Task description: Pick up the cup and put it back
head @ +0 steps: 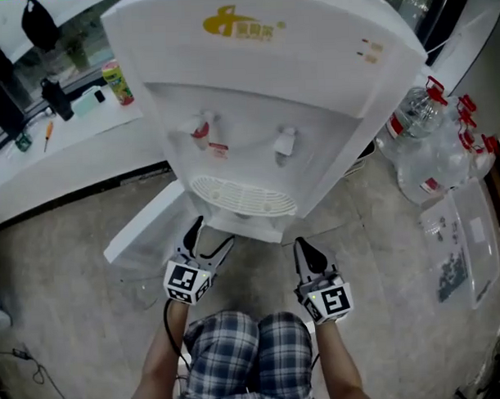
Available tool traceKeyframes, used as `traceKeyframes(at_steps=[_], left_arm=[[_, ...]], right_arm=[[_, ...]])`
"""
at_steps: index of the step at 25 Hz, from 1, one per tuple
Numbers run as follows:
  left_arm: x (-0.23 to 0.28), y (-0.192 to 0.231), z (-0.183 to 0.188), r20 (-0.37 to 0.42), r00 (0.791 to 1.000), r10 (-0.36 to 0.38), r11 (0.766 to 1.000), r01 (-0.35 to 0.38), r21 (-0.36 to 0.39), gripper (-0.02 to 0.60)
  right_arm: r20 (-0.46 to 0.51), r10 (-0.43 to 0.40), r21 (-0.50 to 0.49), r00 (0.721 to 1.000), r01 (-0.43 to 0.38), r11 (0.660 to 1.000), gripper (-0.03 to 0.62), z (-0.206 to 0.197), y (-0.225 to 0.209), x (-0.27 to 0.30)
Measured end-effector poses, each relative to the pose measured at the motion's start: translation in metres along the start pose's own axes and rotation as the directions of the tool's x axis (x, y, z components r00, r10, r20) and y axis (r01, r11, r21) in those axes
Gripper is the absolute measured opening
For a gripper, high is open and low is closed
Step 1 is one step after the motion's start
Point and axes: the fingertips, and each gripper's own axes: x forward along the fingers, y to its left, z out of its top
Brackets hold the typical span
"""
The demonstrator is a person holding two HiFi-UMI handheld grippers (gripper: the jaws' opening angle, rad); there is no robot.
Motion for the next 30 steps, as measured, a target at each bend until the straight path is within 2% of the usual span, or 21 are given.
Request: traceKeyframes(at_steps=[4, 9, 13, 21, 30], left_arm=[[0.02, 0.0, -0.044, -0.004, 1.0, -0.011, 1.0, 0.011, 0.01, 0.373], [0.046, -0.003, -0.073, -0.002, 1.0, -0.008, 1.0, 0.008, 0.014, 0.373], [0.061, -0.003, -0.092, -0.001, 1.0, -0.004, 1.0, 0.004, -0.007, 0.373], [0.091, 0.003, -0.13, -0.053, 0.998, 0.027, 0.999, -0.029, -0.039, 0.388], [0.133, 0.021, -0.174, -0.132, 0.988, 0.081, 0.996, -0.083, -0.011, 0.409]], right_arm=[[-0.009, 0.043, -0.009, 0.999, -0.043, 0.999, 0.015, -0.049, -0.002, 0.009], [-0.004, 0.065, 0.036, 0.998, -0.065, 0.997, 0.016, -0.081, -0.011, 0.024], [-0.018, 0.115, 0.008, 0.993, -0.114, 0.993, 0.015, -0.095, -0.008, 0.033], [-0.048, 0.195, 0.011, 0.98, -0.194, 0.981, 0.017, -0.113, 0.003, 0.043], [-0.068, 0.204, 0.037, 0.977, -0.202, 0.979, 0.016, -0.124, 0.004, 0.055]])
